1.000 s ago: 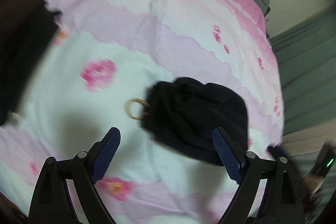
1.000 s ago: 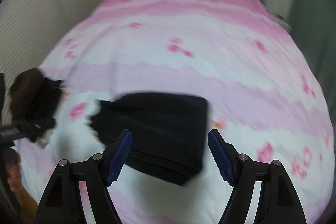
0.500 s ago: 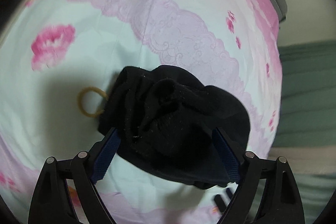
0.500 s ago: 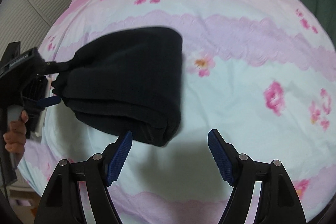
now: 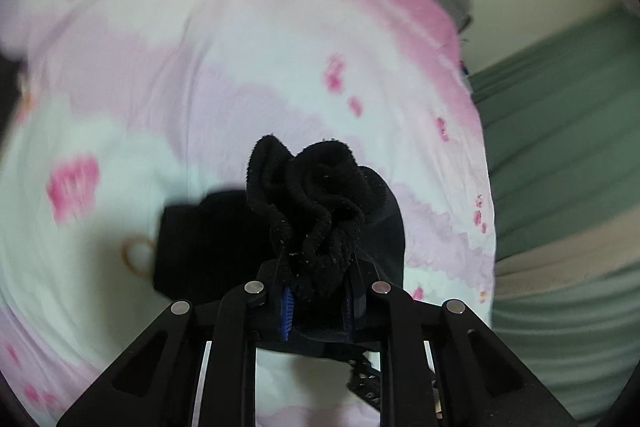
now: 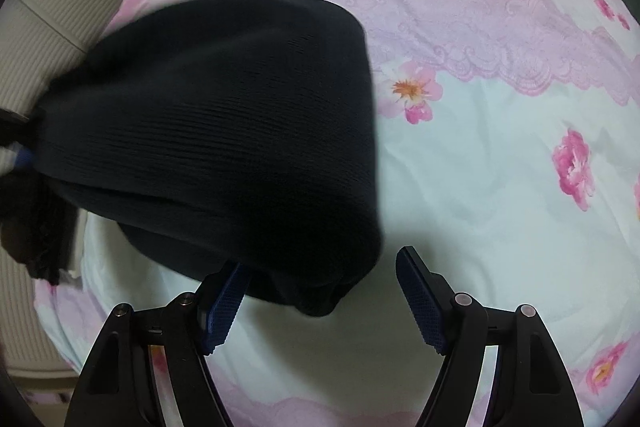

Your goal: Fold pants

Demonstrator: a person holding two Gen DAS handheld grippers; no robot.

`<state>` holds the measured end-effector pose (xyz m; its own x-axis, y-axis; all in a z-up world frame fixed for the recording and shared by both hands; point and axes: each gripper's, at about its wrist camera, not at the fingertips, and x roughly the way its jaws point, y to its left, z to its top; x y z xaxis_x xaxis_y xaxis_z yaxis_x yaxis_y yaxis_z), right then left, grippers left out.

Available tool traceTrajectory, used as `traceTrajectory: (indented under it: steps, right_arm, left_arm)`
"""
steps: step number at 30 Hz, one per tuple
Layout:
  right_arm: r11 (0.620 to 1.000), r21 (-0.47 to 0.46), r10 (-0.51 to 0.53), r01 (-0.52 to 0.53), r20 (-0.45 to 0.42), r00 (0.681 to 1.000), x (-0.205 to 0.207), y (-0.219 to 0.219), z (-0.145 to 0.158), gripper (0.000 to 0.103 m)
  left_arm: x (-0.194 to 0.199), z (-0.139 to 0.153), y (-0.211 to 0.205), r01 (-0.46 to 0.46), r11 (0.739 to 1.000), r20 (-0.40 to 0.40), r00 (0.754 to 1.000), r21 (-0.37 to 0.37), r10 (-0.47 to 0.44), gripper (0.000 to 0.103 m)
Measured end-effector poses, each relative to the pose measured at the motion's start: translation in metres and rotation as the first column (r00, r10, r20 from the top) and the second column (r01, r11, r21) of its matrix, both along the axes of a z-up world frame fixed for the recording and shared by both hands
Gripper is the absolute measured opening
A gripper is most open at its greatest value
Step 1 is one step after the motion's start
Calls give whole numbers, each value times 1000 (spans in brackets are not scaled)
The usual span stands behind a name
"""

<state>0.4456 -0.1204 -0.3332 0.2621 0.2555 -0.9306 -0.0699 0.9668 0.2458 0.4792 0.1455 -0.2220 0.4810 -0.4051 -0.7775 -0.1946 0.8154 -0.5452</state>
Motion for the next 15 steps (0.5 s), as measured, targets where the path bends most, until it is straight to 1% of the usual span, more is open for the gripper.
traceTrajectory:
  steps: [1, 3, 5, 7, 9, 10, 12, 13, 15]
  right_arm:
    - [1000, -12, -5, 5, 5, 1000, 0, -1, 2, 74]
    - [999, 1, -46, 46, 39, 998, -2, -11, 13, 74]
    - [995, 30, -95, 93, 68, 993, -5, -24, 28, 74]
    - [993, 27, -114, 112, 95, 989, -7, -30, 39, 73]
    - [992, 15, -128, 127, 128, 983, -12, -36, 52, 72]
    - [991, -1, -135, 137, 143, 980, -14, -39, 56, 72]
    - [988, -56, -138, 147, 146, 980, -17, -42, 54, 72]
    - [988, -63, -134, 143, 137, 982, -16, -43, 52, 72]
    - [988, -87, -115, 126, 122, 986, -17, -41, 48, 72]
  left_arm:
    - [1, 8, -1, 13, 1000, 16, 1000, 20, -14, 20]
    - [1, 15, -1, 38, 999, 36, 999, 27, -38, 20]
    - [0, 13, -2, 49, 998, 30, 998, 50, -50, 20]
    - [-1, 5, -2, 47, 997, 9, 999, 60, -48, 20]
    - [-3, -5, 1, 49, 998, -14, 999, 28, -49, 20]
    - [-7, -10, 2, 54, 998, -27, 998, 24, -54, 20]
    - [-8, -21, -2, 70, 996, -48, 997, 64, -67, 20]
    - [-9, -27, -3, 76, 994, -65, 995, 81, -71, 20]
    - [-12, -41, -3, 80, 994, -98, 993, 75, -72, 20]
